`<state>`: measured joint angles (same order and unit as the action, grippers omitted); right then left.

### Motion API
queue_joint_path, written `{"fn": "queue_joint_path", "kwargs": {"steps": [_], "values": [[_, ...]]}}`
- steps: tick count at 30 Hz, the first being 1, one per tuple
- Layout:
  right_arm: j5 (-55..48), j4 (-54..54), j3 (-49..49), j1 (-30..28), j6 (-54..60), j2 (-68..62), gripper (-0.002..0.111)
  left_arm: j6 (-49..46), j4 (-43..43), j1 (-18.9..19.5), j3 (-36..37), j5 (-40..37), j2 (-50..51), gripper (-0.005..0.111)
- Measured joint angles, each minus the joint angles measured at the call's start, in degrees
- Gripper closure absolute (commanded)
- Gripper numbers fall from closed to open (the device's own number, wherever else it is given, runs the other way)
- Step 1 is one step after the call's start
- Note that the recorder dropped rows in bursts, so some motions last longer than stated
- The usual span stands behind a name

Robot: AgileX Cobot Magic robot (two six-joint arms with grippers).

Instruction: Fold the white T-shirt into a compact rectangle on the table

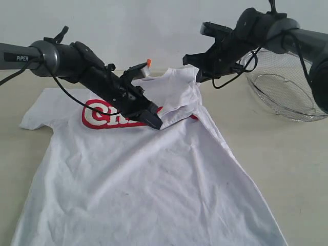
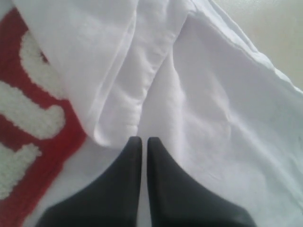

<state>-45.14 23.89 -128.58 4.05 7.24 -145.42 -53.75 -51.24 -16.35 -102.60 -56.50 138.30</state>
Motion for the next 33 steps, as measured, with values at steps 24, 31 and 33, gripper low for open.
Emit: {"fn": "queue_joint_path", "kwargs": {"steps": [24,31,33], "values": [[17.7,7.2,0.0,0.0,0.3,-4.5,0.108,0.0,0.0,0.0,0.0,-0.2,0.0,0.102],[21.0,7.5,0.0,1.4,1.3,-5.6,0.108,0.0,0.0,0.0,0.0,-0.6,0.0,0.102],[21.6,6.7,0.0,1.8,1.3,-5.6,0.108,0.0,0.0,0.0,0.0,-1.1,0.0,0.102]]}}
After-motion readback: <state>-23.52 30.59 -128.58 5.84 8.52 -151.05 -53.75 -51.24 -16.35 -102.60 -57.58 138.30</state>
